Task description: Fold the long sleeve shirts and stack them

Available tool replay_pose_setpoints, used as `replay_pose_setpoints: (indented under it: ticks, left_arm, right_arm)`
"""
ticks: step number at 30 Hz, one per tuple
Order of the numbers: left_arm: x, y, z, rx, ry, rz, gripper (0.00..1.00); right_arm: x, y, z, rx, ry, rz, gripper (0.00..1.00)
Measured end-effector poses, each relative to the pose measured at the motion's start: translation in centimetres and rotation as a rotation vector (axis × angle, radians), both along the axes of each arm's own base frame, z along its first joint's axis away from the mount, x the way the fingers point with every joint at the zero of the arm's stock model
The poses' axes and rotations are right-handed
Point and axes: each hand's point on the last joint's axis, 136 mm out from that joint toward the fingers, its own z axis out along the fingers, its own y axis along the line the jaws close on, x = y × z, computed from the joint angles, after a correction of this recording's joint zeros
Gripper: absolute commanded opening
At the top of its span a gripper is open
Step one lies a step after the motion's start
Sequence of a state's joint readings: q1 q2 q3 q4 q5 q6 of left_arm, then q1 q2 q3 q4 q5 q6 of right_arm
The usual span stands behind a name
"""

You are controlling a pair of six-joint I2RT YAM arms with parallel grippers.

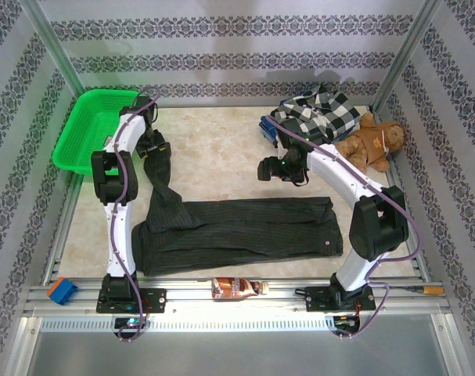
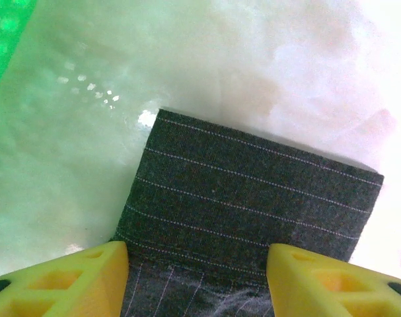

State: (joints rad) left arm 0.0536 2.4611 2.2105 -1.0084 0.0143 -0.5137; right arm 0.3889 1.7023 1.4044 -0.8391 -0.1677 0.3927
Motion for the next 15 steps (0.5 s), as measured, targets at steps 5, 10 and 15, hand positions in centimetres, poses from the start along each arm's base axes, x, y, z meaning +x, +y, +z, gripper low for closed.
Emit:
replay_pose_setpoints:
  ticks: [5,10,15]
  left_arm:
    - [0.11,0.06,-0.34,0.014,0.004,0.002,0.42]
    - [0.29,0.00,-0.34,0.016,-0.003,0.007,0.15]
    - [0.47,-0.04,-0.28,0.013,-0.011,0.007,0.07]
  right_arm:
    - [0.13,0.05,0.05,0.002,-0.006,0.000,0.81]
    - [0.17,0.06,0.10,0.003,-0.008,0.000,0.81]
    - [0.45,0.18,0.43,0.007,-0.018,0.000,0.81]
